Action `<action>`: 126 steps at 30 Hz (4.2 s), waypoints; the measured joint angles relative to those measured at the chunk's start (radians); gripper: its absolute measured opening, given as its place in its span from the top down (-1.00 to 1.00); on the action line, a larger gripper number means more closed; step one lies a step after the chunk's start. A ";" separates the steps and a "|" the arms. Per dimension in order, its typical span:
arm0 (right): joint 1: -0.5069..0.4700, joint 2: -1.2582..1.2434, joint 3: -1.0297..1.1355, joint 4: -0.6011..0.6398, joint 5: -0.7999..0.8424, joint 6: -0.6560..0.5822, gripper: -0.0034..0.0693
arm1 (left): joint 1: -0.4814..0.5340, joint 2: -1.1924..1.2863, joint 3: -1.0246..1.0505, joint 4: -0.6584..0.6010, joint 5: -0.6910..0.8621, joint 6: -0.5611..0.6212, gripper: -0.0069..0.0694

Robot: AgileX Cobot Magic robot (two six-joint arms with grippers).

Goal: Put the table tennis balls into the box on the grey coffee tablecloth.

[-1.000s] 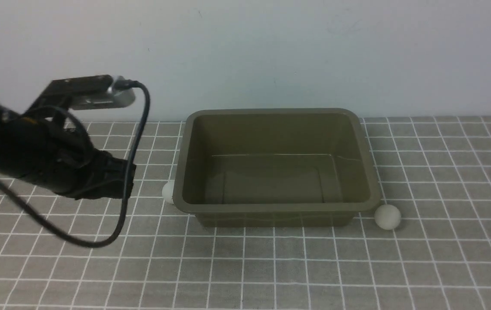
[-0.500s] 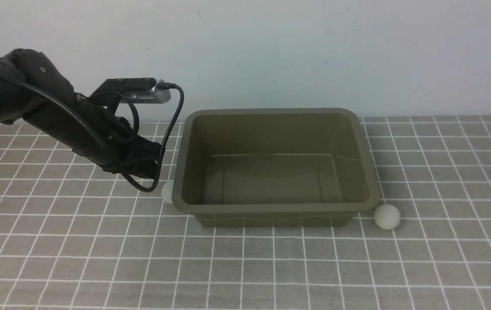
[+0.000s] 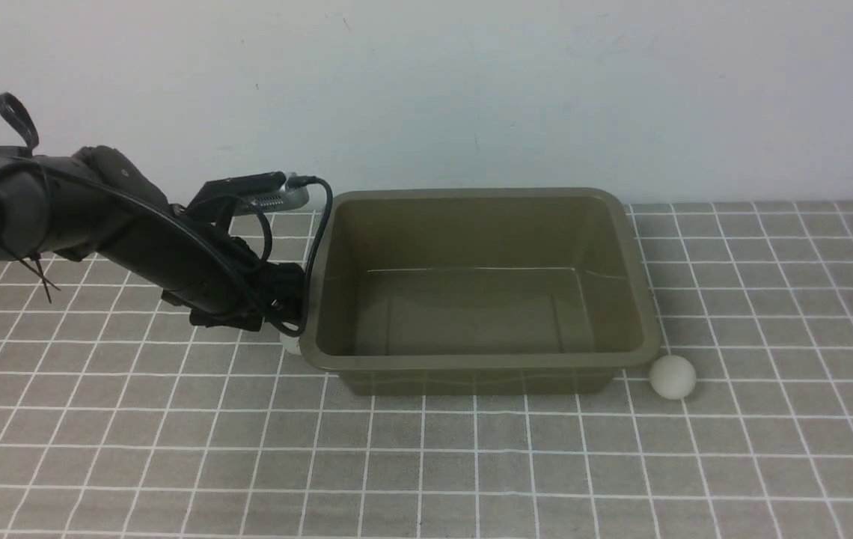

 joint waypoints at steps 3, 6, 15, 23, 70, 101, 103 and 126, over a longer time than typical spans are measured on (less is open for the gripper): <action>0.000 0.000 0.000 0.001 0.000 0.000 0.93 | 0.000 0.019 -0.001 -0.046 -0.011 0.046 -0.63; 0.000 0.000 0.000 0.005 -0.001 0.000 0.93 | 0.000 0.044 -0.001 -0.081 -0.026 0.083 -0.63; 0.000 0.000 0.000 0.005 -0.005 0.000 0.93 | 0.000 0.056 -0.001 -0.046 -0.064 0.098 -0.30; 0.000 0.000 0.000 0.005 -0.005 -0.001 0.93 | 0.000 0.056 -0.022 0.072 -0.006 0.088 -0.11; 0.114 1.003 -0.010 0.190 -0.622 -0.415 -0.59 | -0.290 -0.218 -0.590 0.871 0.593 -0.518 0.82; 0.255 0.840 -0.264 0.354 -0.506 -0.446 -0.10 | -0.289 -1.239 0.225 0.868 0.479 -0.742 0.83; 0.256 0.890 -0.305 0.353 -0.464 -0.439 -0.17 | -0.289 -1.297 0.288 0.867 0.473 -0.772 0.83; 0.256 0.205 -0.383 -0.026 -0.191 -0.043 0.94 | -0.289 -1.476 0.398 0.880 0.404 -0.854 0.83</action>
